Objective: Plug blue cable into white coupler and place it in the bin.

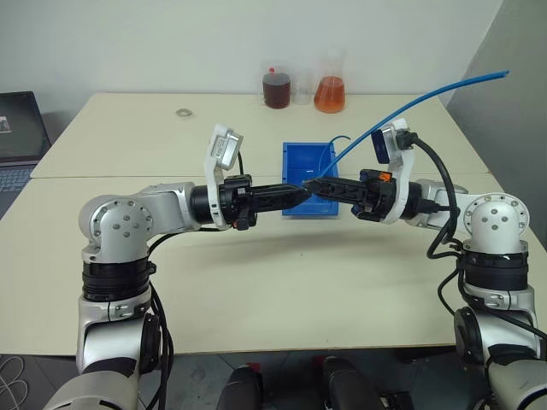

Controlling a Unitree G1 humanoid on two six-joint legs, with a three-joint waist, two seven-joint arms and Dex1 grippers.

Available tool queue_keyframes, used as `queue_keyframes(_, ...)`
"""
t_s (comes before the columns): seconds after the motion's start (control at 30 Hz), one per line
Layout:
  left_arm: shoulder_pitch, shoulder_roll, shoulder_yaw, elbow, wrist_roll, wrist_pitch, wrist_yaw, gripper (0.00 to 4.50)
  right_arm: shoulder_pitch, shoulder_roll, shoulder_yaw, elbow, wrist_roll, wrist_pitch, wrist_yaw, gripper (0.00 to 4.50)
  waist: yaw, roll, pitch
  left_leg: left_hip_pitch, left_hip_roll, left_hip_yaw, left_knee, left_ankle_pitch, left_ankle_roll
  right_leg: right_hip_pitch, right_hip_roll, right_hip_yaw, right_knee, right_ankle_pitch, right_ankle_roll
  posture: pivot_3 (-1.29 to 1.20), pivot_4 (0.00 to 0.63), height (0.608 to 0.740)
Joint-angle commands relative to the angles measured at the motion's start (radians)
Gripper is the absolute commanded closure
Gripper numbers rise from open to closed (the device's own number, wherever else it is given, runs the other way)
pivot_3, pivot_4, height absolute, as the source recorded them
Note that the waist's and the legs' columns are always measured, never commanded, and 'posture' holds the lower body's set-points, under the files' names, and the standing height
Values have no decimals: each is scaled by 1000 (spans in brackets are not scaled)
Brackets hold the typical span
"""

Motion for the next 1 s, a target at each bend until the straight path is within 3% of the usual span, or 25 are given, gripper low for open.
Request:
queue_keyframes(0.03,5,20,12,-38,-16,-29,-27,3492,-16,0,-20,-26,10,-9,-1,4356,0,0,0,0,0,0,0,0,0,0,0,0,0,0,0,0,150,740)
queue_keyframes(0.33,87,119,80,-64,-68,2,-42,1839,-28,-8,-26,-10,-6,-19,-7,4356,-5,1,1,0,0,0,-1,0,0,0,0,0,-1,0,0,0,150,740)
queue_keyframes(0.6,374,241,140,-237,68,-164,-17,439,-21,-17,-13,-26,-35,-32,17,4356,-1,3,4,0,1,0,-2,0,0,-1,0,1,-3,-1,-1,0,150,740)
queue_keyframes(0.67,483,269,132,-246,265,-324,57,4,-24,-19,1,-32,-51,-42,36,4356,1,3,4,-1,1,0,-2,0,0,-1,0,0,-4,-1,-1,0,150,740)
queue_keyframes(0.8,650,258,138,-160,642,-628,304,4,-34,-5,27,-27,-80,-66,63,4356,1,6,5,0,1,1,-4,0,0,0,-1,1,-6,0,-1,0,150,740)
queue_keyframes(0.87,720,223,206,-87,728,-730,390,4,-39,8,39,-20,-97,-77,78,4356,1,6,5,0,1,1,-4,0,0,-1,-1,1,-7,0,-1,0,150,740)
queue_keyframes(1.0,782,241,254,53,809,-876,391,4,-46,18,57,-8,-126,-94,104,4356,5,5,5,-2,1,1,-4,0,0,-1,-2,0,-7,0,-1,0,150,740)
